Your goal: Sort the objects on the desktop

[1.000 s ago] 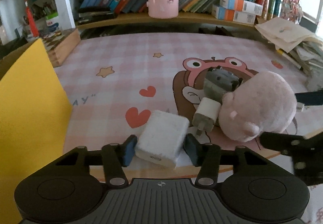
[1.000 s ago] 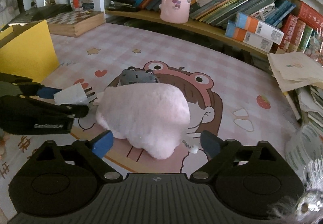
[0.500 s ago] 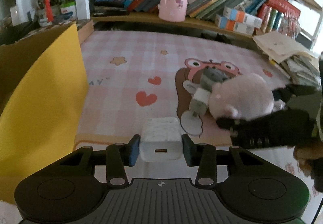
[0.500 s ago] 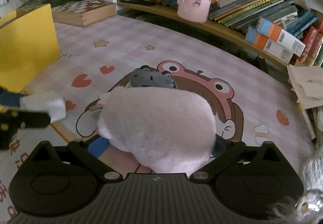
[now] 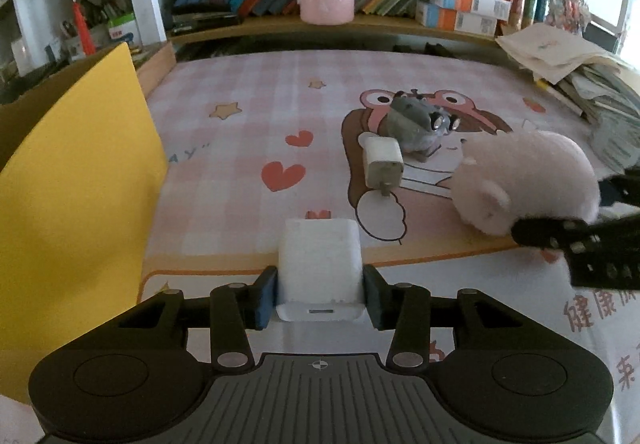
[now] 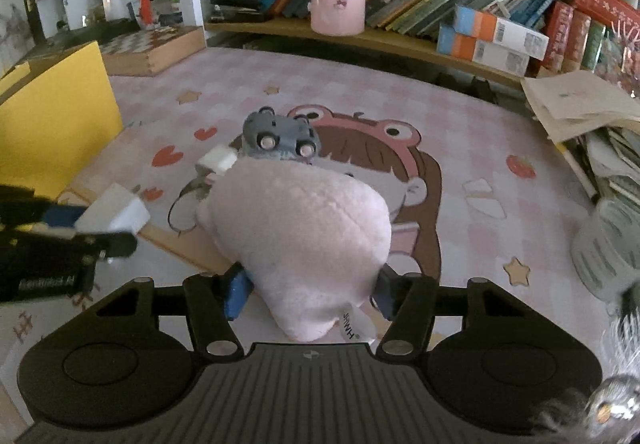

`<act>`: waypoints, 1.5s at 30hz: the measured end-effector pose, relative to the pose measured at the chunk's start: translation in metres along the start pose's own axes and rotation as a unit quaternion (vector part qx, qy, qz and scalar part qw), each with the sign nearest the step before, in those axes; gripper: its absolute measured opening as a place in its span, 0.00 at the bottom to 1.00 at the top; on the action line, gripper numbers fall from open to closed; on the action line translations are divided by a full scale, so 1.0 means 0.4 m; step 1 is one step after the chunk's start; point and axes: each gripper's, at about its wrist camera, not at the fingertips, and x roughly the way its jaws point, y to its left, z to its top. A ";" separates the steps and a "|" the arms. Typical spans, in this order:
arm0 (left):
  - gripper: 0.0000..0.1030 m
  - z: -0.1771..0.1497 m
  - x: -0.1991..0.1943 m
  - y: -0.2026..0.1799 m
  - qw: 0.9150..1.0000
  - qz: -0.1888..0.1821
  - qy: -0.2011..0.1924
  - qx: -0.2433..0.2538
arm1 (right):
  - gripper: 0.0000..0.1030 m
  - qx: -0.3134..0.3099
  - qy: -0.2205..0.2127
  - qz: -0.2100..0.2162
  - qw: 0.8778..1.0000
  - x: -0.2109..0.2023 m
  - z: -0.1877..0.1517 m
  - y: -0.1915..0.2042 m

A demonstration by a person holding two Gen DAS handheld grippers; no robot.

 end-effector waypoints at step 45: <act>0.40 -0.130 -0.367 0.115 0.976 -0.161 -0.071 -0.128 | 0.60 0.073 -0.062 -0.039 0.995 -0.326 -0.115 0.176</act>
